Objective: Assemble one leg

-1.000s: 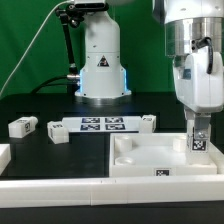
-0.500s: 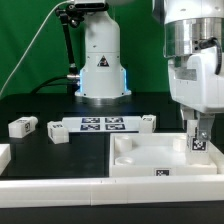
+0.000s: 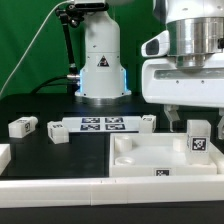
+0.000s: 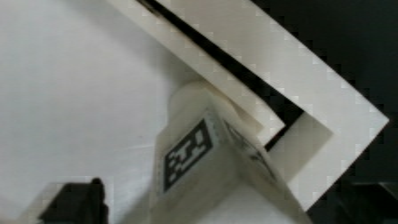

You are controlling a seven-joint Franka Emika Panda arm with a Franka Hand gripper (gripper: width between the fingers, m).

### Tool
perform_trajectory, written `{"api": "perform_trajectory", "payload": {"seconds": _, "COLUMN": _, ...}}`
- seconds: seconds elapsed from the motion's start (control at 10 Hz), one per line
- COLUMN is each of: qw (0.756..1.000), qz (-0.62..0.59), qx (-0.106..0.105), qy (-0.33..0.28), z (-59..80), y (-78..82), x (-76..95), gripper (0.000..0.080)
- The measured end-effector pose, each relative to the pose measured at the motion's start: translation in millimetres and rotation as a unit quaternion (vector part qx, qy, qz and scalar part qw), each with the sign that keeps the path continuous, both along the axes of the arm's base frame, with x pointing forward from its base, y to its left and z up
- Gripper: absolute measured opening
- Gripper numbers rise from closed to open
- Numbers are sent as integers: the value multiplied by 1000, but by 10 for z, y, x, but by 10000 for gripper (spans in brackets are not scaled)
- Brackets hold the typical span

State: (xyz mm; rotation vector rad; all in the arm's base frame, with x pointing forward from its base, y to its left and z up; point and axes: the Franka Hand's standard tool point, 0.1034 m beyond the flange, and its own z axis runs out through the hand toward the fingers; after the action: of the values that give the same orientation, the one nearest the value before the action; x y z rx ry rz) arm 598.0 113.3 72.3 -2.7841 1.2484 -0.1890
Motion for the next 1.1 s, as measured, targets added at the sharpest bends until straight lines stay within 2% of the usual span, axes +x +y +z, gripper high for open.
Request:
{"api": "perform_trajectory", "payload": {"seconds": 0.3, "qw": 989, "qz": 147, "qx": -28, "qy": -2, "z": -3, "y": -1, "x": -2, "gripper": 649}}
{"api": "perform_trajectory", "payload": {"seconds": 0.4, "qw": 976, "qz": 213, "qx": -45, "qy": -3, "z": -5, "y": -4, "x": 0, "gripper": 649}}
{"api": "perform_trajectory", "payload": {"seconds": 0.6, "qw": 966, "qz": 254, "qx": -56, "qy": -4, "z": -10, "y": -22, "x": -1, "gripper": 649}}
{"api": "perform_trajectory", "payload": {"seconds": 0.7, "qw": 966, "qz": 254, "qx": -56, "qy": -4, "z": -10, "y": -26, "x": -1, "gripper": 555}}
{"api": "perform_trajectory", "payload": {"seconds": 0.8, "qw": 966, "qz": 253, "qx": -56, "qy": -4, "z": -10, "y": -25, "x": -1, "gripper": 371}}
{"api": "perform_trajectory", "payload": {"seconds": 0.9, "qw": 967, "qz": 250, "qx": -55, "qy": -4, "z": -10, "y": -25, "x": -1, "gripper": 371}}
{"api": "perform_trajectory", "payload": {"seconds": 1.0, "qw": 969, "qz": 240, "qx": -54, "qy": -4, "z": -9, "y": -31, "x": 1, "gripper": 290}}
{"api": "perform_trajectory", "payload": {"seconds": 1.1, "qw": 969, "qz": 240, "qx": -54, "qy": -4, "z": -9, "y": -31, "x": 1, "gripper": 291}}
